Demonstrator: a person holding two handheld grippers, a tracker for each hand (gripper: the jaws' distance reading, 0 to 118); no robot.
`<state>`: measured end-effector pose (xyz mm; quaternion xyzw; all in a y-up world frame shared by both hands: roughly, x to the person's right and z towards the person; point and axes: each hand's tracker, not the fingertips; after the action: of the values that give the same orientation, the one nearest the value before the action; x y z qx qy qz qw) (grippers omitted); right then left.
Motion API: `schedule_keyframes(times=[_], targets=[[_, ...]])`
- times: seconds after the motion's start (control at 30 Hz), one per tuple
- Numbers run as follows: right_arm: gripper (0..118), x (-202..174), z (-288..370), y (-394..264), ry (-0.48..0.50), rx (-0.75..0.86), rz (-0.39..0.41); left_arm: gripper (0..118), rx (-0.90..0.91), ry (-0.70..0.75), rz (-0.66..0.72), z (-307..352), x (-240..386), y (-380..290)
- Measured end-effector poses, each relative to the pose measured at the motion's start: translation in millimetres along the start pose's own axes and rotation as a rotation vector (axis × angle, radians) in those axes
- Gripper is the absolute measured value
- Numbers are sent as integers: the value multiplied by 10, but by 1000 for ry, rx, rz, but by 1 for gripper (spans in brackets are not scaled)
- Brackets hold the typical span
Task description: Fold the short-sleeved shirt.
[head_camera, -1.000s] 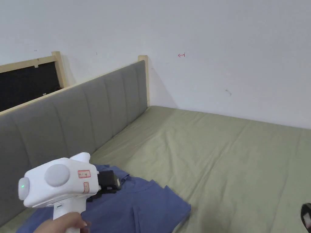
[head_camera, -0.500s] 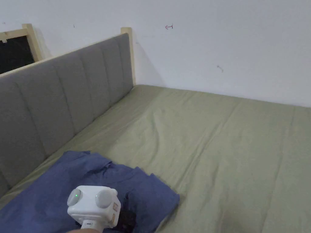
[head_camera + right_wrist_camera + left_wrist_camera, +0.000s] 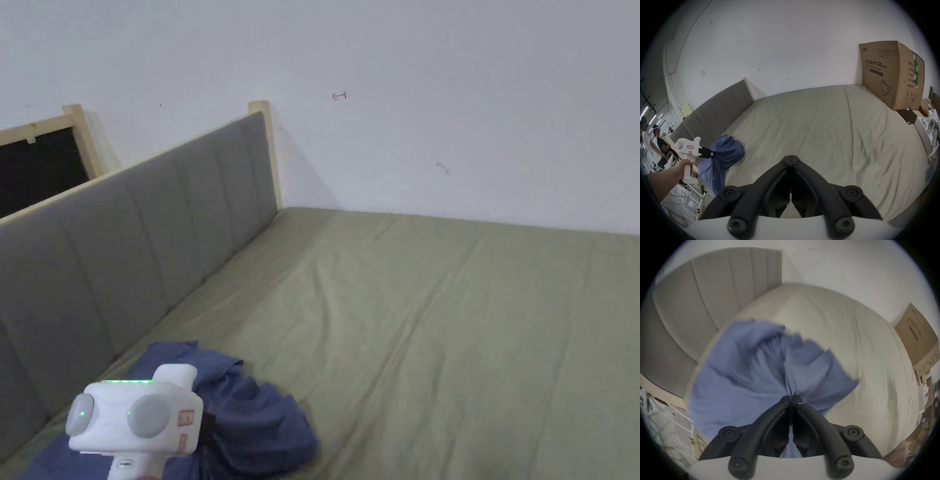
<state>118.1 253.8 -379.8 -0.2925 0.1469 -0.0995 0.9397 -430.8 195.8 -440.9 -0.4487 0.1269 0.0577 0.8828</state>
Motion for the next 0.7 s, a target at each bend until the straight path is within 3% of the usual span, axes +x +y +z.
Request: schedule_keyframes(times=[0.23,0.4,0.53,0.7], targets=[[0,106,377,95,8,92,-38,0,358,-96,-61,1761,210,582],[0,191,612,130,3,147,-55,0,567,-328,-202,2947,970,968],[0,332,799,139,-8,186,-94,0,610,-501,-305,3356,1748,1140],[0,616,1043,109,-66,224,-122,0,470,-680,-382,3170,2775,1154]])
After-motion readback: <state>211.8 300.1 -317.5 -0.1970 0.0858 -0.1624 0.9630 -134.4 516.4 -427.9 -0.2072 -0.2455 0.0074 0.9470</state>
